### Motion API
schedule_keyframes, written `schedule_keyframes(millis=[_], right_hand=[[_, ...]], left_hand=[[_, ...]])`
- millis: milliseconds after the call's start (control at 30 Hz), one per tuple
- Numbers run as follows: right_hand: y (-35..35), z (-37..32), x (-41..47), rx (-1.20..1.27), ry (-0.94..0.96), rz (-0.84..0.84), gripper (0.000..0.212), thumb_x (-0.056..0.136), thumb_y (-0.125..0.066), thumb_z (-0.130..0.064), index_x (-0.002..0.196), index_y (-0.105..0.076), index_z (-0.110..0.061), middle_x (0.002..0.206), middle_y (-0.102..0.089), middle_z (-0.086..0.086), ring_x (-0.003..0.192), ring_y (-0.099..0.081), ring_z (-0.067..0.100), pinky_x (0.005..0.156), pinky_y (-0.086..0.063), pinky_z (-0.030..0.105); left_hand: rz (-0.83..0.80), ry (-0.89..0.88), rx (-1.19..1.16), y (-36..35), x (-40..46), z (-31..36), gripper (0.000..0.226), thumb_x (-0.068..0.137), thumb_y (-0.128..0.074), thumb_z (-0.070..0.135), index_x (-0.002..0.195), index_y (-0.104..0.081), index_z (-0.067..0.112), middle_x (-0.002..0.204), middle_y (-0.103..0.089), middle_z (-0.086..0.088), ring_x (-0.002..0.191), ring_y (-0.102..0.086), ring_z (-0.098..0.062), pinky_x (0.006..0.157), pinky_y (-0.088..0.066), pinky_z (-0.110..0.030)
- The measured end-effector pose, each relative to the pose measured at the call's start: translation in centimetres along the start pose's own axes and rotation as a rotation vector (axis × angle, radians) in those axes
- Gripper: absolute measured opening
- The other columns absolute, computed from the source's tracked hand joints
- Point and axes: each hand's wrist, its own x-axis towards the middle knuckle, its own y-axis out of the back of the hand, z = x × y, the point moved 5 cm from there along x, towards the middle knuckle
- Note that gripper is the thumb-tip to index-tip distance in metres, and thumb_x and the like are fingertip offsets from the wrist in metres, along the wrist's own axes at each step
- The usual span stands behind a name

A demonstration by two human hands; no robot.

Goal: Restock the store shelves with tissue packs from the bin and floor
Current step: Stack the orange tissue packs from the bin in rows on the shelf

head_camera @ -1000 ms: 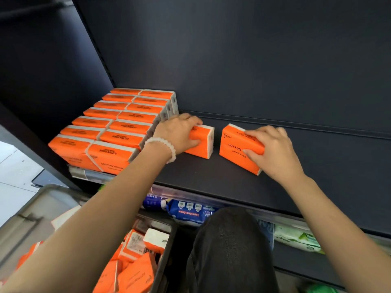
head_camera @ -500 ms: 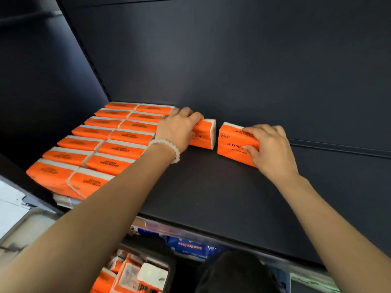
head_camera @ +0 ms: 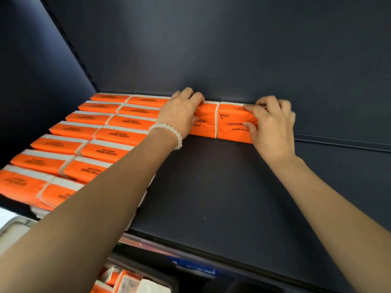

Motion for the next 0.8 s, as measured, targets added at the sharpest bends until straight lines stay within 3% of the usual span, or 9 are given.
schedule_keyframes(millis=[133, 333, 433, 533, 700, 767, 800], right_hand=[[0.3, -0.5, 0.4, -0.080, 0.016, -0.047, 0.041, 0.075, -0.076, -0.011, 0.114, -0.067, -0.011, 0.104, -0.059, 0.011, 0.092, -0.049, 0.039, 0.073, -0.044, 0.044], [1.9, -1.7, 0.2, -0.229, 0.024, -0.356, 0.050, 0.090, -0.058, -0.029, 0.137, -0.046, -0.018, 0.131, -0.047, 0.004, 0.118, -0.041, 0.029, 0.098, -0.032, 0.042], [3.6, -3.8, -1.6, -0.160, 0.034, -0.377, 0.039, 0.091, -0.053, -0.033, 0.126, -0.055, -0.015, 0.127, -0.054, 0.005, 0.118, -0.047, 0.028, 0.105, -0.028, 0.040], [6.1, -6.9, -4.3, -0.087, 0.121, -0.364, 0.036, 0.091, -0.052, -0.035, 0.120, -0.060, -0.014, 0.120, -0.059, 0.005, 0.111, -0.052, 0.028, 0.095, -0.037, 0.038], [8.0, -10.9, -8.4, -0.017, 0.191, -0.400, 0.041, 0.093, -0.049, -0.039, 0.126, -0.057, -0.017, 0.125, -0.057, 0.002, 0.115, -0.050, 0.024, 0.093, -0.039, 0.038], [10.8, -17.1, -14.1, 0.009, 0.319, -0.436, 0.041, 0.094, -0.049, -0.039, 0.128, -0.056, -0.017, 0.126, -0.056, 0.002, 0.116, -0.050, 0.024, 0.093, -0.039, 0.038], [10.7, -17.0, -14.4, 0.006, 0.321, -0.440, 0.041, 0.094, -0.048, -0.040, 0.128, -0.055, -0.018, 0.127, -0.055, 0.001, 0.116, -0.049, 0.023, 0.093, -0.038, 0.038]], left_hand=[[-0.023, 0.034, 0.001, 0.0, -0.3, 0.3, 0.039, 0.085, -0.062, 0.009, 0.123, -0.053, 0.012, 0.120, -0.049, -0.011, 0.111, -0.047, -0.031, 0.092, -0.043, -0.043], [-0.226, 0.063, 0.141, 1.7, -1.7, 1.2, 0.060, 0.089, -0.055, 0.027, 0.143, -0.031, 0.025, 0.143, -0.036, -0.001, 0.134, -0.030, -0.024, 0.110, -0.025, -0.047], [-0.123, 0.090, 0.177, 4.3, -4.8, 2.1, 0.048, 0.089, -0.052, 0.029, 0.136, -0.042, 0.024, 0.138, -0.040, -0.002, 0.131, -0.033, -0.023, 0.105, -0.029, -0.044], [-0.043, 0.121, 0.169, 6.9, -8.8, 2.8, 0.039, 0.089, -0.050, 0.031, 0.127, -0.051, 0.022, 0.134, -0.045, -0.002, 0.126, -0.038, -0.024, 0.099, -0.034, -0.042], [0.020, 0.140, 0.111, 9.6, -15.6, 3.4, 0.036, 0.086, -0.053, 0.031, 0.121, -0.058, 0.020, 0.122, -0.054, -0.006, 0.116, -0.047, -0.028, 0.088, -0.041, -0.042], [0.055, 0.206, 0.120, 13.3, -25.7, 2.5, 0.034, 0.085, -0.053, 0.029, 0.116, -0.060, 0.017, 0.115, -0.057, -0.008, 0.110, -0.051, -0.030, 0.083, -0.044, -0.043], [0.068, 0.184, 0.122, 12.8, -26.5, 2.2, 0.033, 0.084, -0.051, 0.030, 0.111, -0.062, 0.015, 0.110, -0.059, -0.009, 0.105, -0.054, -0.031, 0.078, -0.046, -0.043]])
